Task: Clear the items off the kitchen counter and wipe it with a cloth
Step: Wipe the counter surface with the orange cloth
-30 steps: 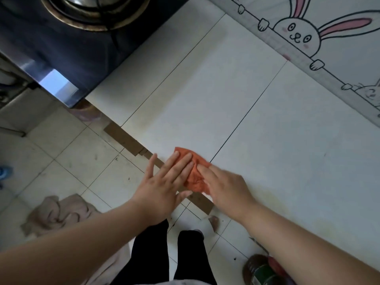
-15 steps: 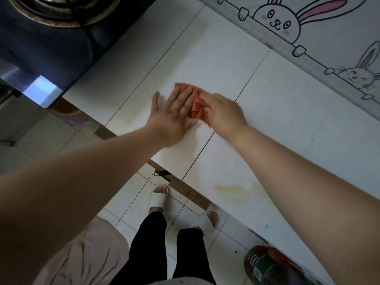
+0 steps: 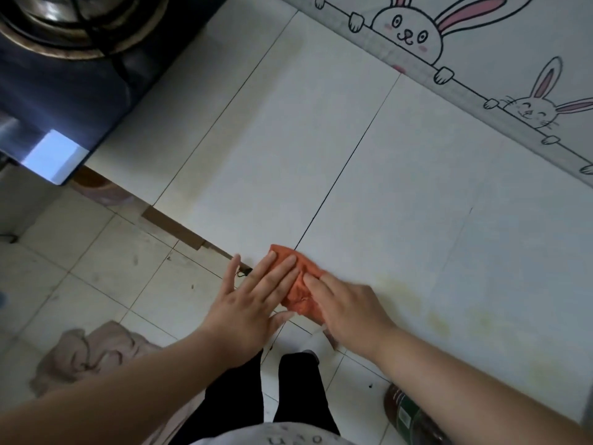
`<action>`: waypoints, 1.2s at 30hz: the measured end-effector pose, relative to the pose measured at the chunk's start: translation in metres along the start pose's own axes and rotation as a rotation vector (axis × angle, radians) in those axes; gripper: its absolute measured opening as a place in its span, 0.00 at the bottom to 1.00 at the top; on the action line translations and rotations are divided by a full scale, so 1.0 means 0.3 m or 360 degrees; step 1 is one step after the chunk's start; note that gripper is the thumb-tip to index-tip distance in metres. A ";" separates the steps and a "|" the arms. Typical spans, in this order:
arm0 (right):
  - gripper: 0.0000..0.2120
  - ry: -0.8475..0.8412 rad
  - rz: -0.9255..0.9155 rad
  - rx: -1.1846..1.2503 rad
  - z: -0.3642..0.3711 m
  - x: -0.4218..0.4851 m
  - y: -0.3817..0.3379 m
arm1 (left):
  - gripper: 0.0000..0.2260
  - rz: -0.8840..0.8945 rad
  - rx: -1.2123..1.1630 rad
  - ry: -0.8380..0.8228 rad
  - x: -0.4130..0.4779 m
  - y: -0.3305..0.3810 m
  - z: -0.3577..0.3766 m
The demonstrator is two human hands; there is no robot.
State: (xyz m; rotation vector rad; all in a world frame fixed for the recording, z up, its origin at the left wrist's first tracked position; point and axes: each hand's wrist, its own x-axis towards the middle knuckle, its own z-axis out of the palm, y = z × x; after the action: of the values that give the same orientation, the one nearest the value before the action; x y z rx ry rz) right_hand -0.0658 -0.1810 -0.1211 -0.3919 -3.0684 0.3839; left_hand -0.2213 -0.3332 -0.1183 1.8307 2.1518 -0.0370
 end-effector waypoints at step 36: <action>0.18 -0.0020 0.0582 0.0080 -0.147 0.193 0.333 | 0.28 0.0036 0.0149 -0.0020 0.459 0.016 -0.116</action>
State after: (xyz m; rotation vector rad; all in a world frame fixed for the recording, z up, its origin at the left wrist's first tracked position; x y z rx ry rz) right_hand -0.0949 -0.0623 -0.1033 -0.9552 -2.9839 0.4710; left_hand -0.2425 -0.1927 -0.1193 1.9006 2.1543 -0.1460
